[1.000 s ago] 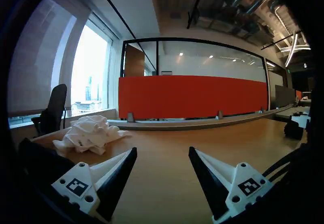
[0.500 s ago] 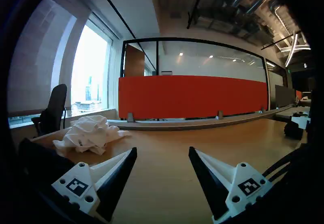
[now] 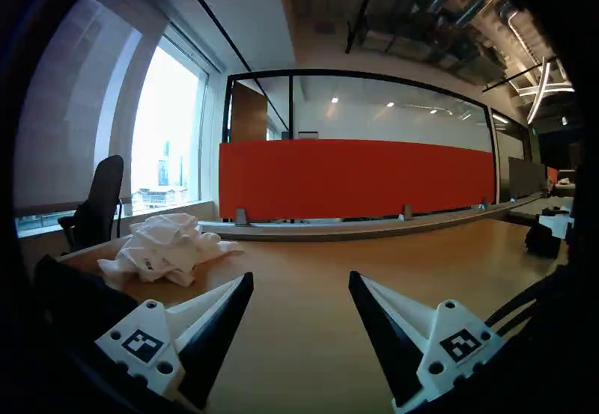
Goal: Fold towel
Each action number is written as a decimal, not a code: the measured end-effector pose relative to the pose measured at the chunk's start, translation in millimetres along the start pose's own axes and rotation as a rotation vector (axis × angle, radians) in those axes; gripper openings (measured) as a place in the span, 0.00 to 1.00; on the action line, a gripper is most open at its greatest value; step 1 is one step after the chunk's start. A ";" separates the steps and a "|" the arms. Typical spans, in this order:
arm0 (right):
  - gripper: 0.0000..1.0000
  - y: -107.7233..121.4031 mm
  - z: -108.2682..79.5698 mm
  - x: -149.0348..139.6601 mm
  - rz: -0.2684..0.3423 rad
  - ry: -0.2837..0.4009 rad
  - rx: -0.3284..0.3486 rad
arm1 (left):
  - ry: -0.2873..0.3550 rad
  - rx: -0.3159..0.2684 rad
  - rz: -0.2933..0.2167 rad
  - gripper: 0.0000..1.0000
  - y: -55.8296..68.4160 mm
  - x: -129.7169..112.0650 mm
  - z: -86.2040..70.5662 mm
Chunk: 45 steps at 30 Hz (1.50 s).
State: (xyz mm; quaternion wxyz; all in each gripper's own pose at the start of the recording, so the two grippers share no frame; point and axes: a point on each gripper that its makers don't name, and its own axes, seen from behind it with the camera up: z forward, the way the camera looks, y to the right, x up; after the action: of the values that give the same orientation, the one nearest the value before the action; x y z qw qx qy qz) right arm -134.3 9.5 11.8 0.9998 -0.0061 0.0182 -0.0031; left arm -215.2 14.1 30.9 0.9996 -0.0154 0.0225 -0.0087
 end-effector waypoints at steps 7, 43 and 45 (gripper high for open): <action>1.00 0.0 0.1 0.3 0.001 -0.002 -0.001 | 0.000 0.000 0.000 0.94 -0.4 0.1 -0.3; 1.00 0.2 0.0 0.4 0.002 -0.004 -0.001 | -0.002 0.000 0.001 0.94 -2.2 6.6 -1.6; 1.00 0.2 0.0 0.5 0.002 -0.004 -0.001 | -0.002 0.000 0.001 0.94 -2.5 7.4 -1.5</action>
State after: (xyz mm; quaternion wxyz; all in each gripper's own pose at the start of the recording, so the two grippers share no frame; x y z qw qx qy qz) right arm -133.8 9.7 11.8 0.9998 -0.0066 0.0163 -0.0021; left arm -207.9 11.5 29.1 0.9996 -0.0156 0.0213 -0.0084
